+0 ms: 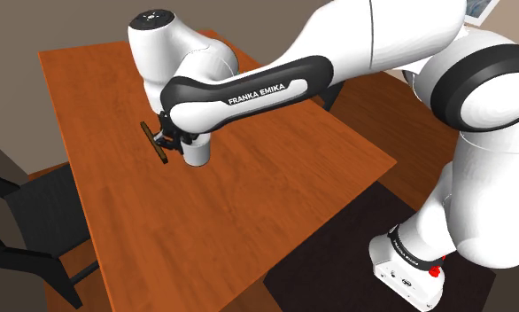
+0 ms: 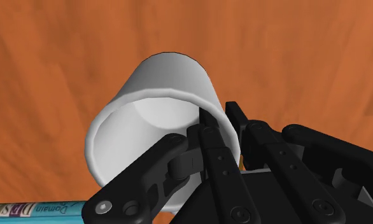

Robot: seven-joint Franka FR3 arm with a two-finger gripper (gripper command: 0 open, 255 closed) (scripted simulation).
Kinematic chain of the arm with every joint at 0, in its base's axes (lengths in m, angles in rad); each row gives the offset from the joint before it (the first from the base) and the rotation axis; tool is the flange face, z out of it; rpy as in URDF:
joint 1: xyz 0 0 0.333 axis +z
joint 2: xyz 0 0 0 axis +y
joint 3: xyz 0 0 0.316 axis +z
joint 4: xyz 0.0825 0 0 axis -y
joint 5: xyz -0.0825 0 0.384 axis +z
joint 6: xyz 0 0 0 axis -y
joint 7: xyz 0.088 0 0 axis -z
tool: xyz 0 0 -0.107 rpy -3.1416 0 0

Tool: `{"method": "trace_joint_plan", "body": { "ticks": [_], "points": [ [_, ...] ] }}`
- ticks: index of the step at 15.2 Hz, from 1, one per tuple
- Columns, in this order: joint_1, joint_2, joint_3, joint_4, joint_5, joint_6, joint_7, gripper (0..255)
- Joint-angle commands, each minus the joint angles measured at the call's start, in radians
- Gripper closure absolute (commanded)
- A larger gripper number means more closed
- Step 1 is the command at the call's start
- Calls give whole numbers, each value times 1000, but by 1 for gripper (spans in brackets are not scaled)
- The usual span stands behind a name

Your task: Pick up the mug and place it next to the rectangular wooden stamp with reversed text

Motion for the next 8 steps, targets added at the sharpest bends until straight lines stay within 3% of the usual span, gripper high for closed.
{"method": "trace_joint_plan", "body": {
  "ticks": [1,8],
  "points": [
    [1,7,-1,-16,-4,22,6,255],
    [2,29,-6,-47,-14,75,18,255]
  ]
}}
